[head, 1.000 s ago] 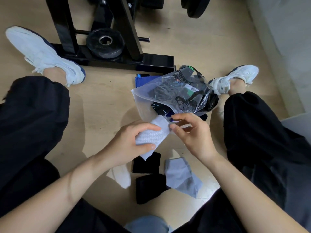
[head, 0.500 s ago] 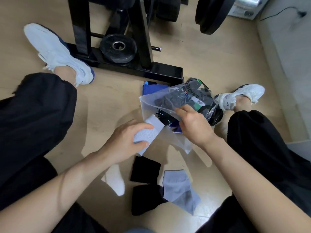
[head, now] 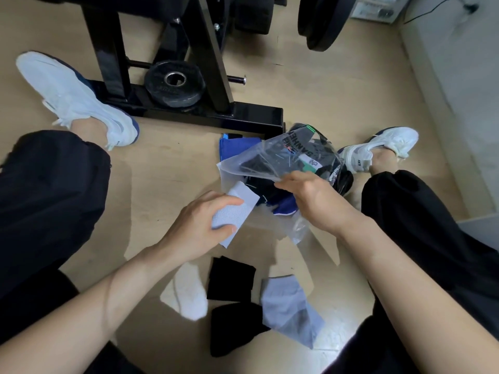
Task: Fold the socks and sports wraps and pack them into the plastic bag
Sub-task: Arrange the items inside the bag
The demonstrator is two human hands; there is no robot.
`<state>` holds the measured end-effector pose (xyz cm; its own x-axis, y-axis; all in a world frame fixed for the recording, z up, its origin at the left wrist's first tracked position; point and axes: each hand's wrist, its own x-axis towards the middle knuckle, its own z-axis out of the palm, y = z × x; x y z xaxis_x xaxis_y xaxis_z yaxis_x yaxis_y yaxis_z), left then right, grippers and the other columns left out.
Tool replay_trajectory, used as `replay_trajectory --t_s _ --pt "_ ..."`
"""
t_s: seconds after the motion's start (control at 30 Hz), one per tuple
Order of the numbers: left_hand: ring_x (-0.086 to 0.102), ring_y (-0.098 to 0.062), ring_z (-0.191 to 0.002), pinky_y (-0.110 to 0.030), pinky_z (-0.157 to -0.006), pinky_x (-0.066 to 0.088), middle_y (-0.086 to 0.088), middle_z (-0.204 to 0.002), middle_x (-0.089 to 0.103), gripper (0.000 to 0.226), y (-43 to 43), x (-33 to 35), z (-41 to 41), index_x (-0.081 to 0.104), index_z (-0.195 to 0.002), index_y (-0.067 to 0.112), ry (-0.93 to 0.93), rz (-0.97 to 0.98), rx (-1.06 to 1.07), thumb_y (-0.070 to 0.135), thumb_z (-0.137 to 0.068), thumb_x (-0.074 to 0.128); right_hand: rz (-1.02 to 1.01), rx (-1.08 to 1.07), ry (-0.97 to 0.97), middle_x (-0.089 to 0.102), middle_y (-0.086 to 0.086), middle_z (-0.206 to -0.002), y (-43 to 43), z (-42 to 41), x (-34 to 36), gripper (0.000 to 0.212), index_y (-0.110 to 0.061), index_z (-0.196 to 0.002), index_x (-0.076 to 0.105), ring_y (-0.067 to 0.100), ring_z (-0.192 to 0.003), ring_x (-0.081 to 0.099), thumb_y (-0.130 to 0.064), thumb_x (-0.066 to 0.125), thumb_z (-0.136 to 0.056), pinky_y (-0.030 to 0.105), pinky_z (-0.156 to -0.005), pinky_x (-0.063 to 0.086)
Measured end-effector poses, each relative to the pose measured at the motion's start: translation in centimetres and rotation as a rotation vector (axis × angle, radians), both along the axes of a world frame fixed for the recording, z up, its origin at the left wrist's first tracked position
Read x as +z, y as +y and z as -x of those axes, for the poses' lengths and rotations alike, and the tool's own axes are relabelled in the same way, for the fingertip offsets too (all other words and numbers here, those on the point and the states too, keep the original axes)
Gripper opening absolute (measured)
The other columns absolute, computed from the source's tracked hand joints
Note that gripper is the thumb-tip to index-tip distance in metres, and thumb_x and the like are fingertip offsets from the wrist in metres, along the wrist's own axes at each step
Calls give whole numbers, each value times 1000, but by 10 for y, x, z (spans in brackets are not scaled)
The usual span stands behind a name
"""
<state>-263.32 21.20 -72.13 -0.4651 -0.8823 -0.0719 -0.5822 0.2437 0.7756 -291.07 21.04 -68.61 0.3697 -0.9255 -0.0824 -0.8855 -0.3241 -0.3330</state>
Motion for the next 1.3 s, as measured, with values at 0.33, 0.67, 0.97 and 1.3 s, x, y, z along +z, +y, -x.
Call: replay_trajectory --t_s 0.33,0.67,0.97,1.3 --pt "52 9 -101 -5 -82 34 20 -119 57 50 -6 -1 16 64 -129 35 13 -3 -29 20 -83 77 -41 -209 -273 55 -4 -129 4 5 6 69 -14 -141 53 17 -99 62 -13 82 -78 26 -91 48" --pt "52 -25 -127 -34 -99 44 -2 -143 50 57 -44 -29 116 53 -145 23 -53 -16 -124 14 -90 66 49 -339 -531 53 -4 -127 12 16 34 67 -20 -139 55 9 -79 58 -9 82 -79 15 -68 50" --pt "33 -26 -140 -39 -107 38 6 -169 2 77 -74 -64 170 9 -160 38 -550 250 -421 23 -99 55 67 -376 -581 54 -13 -116 13 27 28 59 -17 -137 58 10 -75 55 3 73 -83 14 -68 45" --pt "9 -31 -154 -53 -117 22 2 -170 -4 59 -85 -83 166 1 -158 47 -716 131 -408 52 -105 27 20 -360 -559 56 -6 -120 22 22 27 58 -18 -134 59 9 -74 60 2 74 -82 18 -69 51"
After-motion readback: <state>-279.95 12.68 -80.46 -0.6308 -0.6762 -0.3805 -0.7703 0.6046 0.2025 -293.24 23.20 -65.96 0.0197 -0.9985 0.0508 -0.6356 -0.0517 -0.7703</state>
